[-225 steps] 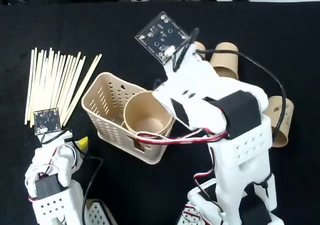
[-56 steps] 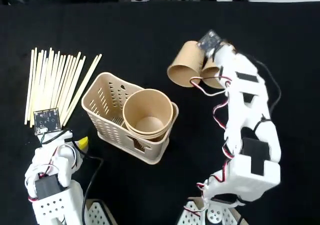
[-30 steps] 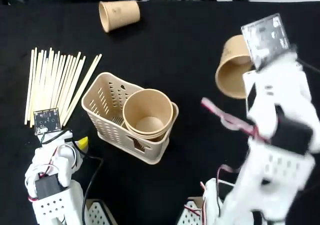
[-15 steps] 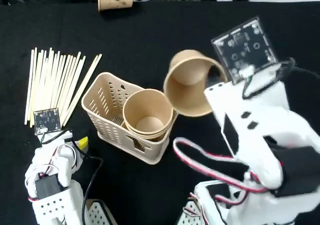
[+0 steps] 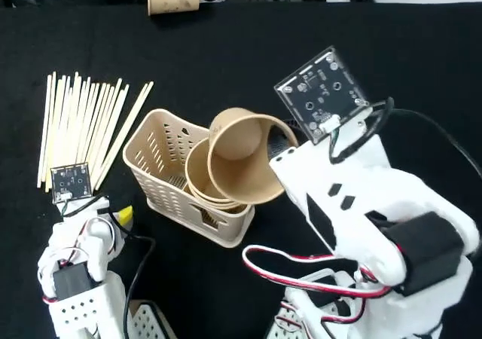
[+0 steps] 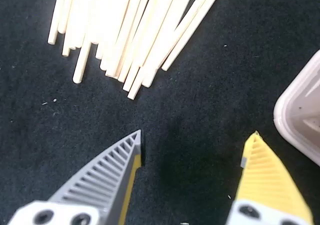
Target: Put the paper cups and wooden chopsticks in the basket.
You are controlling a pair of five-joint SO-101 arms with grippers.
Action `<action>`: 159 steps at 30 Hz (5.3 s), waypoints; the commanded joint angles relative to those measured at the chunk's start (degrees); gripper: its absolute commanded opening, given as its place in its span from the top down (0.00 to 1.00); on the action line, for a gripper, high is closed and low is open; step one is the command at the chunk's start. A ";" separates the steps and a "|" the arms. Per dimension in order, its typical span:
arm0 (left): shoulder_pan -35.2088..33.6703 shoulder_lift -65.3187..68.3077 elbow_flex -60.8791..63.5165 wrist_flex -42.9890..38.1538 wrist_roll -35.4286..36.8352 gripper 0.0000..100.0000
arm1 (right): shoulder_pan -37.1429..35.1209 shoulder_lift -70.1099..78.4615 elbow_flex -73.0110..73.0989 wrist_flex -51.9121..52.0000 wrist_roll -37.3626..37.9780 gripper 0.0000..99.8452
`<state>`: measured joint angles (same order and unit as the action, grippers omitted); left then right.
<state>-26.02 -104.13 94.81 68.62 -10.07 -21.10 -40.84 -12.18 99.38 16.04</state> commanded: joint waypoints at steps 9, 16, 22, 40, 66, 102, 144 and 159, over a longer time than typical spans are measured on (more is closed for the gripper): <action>0.22 -0.35 -0.22 -0.88 -0.62 0.68 | -6.86 3.82 0.13 1.85 -0.44 0.99; 0.22 -0.35 -0.22 -0.88 -0.62 0.68 | -8.44 4.70 4.26 1.85 0.00 0.99; 0.22 -0.35 -0.22 -0.88 -0.62 0.68 | -7.30 4.26 10.95 1.85 2.29 0.99; 0.22 -0.35 -0.22 -0.88 -0.62 0.68 | -6.42 7.78 8.22 1.85 2.55 0.90; 0.22 -0.35 -0.22 -0.88 -0.62 0.68 | -15.30 16.13 -4.79 -2.55 5.63 0.69; 0.22 -0.35 -0.22 -0.97 -0.62 0.68 | -11.43 9.71 -0.48 1.85 5.19 0.98; -8.66 -0.26 -25.63 1.93 4.57 0.68 | 9.32 -9.45 0.66 1.85 6.51 0.97; 12.00 43.96 -70.20 13.45 5.98 0.68 | 36.57 -9.89 58.51 -29.36 10.02 0.99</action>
<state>-19.60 -78.02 38.81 76.35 -4.44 12.66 -50.07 39.52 76.79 25.71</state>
